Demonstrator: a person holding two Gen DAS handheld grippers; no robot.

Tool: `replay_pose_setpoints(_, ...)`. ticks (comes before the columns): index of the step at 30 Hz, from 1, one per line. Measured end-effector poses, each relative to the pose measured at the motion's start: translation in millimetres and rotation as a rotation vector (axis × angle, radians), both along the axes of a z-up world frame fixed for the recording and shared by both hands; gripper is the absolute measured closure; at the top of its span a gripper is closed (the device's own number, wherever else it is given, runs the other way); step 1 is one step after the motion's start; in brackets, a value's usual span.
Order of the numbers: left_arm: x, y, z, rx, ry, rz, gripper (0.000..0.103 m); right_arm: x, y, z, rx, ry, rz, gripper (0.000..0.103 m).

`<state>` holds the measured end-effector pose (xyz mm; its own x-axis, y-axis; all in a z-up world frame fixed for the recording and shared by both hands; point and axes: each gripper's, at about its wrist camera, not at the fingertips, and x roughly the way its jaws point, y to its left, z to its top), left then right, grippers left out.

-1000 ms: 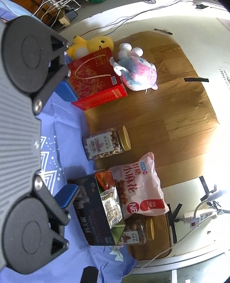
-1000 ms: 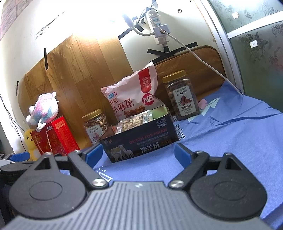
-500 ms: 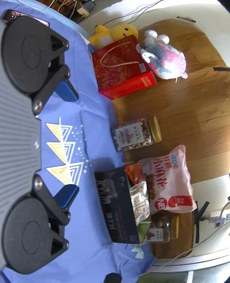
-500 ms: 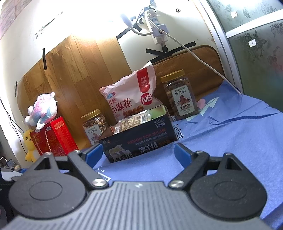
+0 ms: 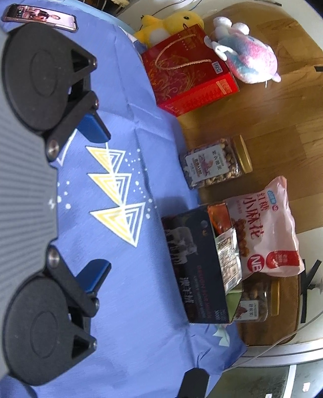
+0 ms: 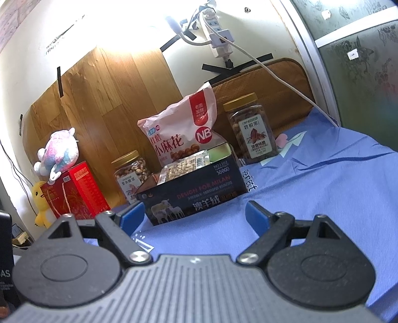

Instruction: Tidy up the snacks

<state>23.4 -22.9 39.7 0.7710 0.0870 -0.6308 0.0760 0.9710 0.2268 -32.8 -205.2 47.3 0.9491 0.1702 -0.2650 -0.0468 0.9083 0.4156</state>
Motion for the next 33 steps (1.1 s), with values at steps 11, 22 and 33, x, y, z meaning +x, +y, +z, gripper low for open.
replay_pose_setpoints(11,3,-9,-9,0.005,0.062,-0.020,0.000,1,-4,-3,0.014,0.011,-0.003,0.013)
replay_pose_setpoints(22,4,-13,-12,0.012,0.086,-0.023,0.000,2,-5,-7,0.023,0.023,-0.002,0.013)
replay_pose_setpoints(33,6,-15,-16,0.017,0.104,-0.021,0.000,3,-7,-9,0.030,0.031,0.001,0.013)
